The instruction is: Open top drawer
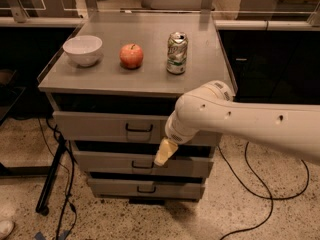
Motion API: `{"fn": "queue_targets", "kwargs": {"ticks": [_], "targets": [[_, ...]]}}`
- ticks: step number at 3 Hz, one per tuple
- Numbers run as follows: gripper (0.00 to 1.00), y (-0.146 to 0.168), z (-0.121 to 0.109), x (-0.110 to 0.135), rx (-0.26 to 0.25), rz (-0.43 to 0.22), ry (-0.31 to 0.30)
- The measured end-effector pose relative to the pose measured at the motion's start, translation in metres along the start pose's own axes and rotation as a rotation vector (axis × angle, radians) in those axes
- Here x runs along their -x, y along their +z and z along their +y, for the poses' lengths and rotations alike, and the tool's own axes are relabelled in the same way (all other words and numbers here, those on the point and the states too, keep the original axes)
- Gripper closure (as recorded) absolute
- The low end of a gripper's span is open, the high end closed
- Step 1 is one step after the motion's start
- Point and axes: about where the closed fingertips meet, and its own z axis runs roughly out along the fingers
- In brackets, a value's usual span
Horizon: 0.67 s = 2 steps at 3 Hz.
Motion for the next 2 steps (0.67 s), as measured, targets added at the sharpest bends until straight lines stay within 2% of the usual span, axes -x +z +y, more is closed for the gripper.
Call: {"fn": "queue_targets", "kwargs": {"ticks": [1, 2], "targets": [[0.00, -0.0057, -0.0220, 0.0130, -0.041, -0.016, -0.017], [0.00, 0.0038, -0.0199, 0.0201, -0.024, -0.012, -0.038]]}}
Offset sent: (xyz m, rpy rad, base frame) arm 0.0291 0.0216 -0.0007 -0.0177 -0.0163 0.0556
